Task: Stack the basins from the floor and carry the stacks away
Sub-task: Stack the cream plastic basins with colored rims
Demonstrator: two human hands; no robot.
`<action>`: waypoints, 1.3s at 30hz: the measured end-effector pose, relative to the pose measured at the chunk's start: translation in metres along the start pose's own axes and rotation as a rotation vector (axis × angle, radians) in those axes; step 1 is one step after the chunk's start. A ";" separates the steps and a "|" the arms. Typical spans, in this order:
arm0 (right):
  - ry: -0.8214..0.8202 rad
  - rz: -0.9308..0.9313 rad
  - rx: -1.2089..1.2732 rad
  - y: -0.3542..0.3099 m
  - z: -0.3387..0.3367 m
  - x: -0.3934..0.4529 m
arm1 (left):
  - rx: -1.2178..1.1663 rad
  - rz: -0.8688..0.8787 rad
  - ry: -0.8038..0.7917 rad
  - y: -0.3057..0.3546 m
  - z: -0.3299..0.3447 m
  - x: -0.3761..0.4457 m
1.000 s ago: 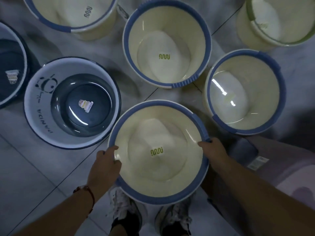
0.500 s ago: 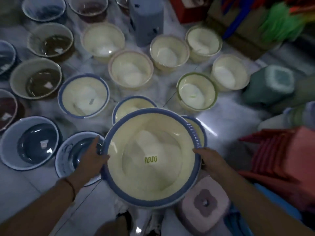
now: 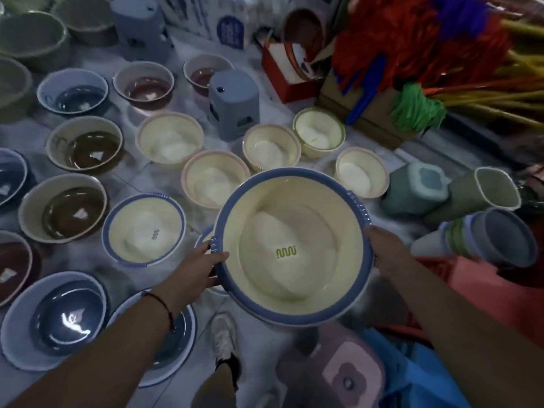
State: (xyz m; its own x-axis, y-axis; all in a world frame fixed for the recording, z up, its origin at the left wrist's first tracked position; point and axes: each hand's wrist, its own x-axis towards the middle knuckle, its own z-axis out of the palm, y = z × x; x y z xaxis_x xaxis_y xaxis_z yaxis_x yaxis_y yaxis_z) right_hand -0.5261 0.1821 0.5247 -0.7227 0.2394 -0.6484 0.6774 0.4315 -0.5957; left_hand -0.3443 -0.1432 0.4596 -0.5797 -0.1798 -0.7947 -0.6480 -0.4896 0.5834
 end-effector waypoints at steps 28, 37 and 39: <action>-0.135 -0.064 -0.549 -0.047 0.072 0.170 | -0.029 -0.062 0.205 -0.038 0.032 0.163; -0.414 0.040 -0.890 0.090 0.130 0.401 | 0.146 -0.397 0.330 -0.202 0.093 0.323; -0.413 0.056 -0.878 0.121 0.131 0.436 | 0.182 -0.433 0.335 -0.225 0.105 0.347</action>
State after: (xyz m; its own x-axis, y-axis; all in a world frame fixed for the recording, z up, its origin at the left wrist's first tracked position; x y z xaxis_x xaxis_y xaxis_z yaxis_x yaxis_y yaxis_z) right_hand -0.7410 0.2250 0.1076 -0.4740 0.0278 -0.8801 0.2453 0.9641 -0.1017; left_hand -0.4515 -0.0060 0.0697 -0.0744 -0.2705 -0.9599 -0.8832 -0.4290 0.1893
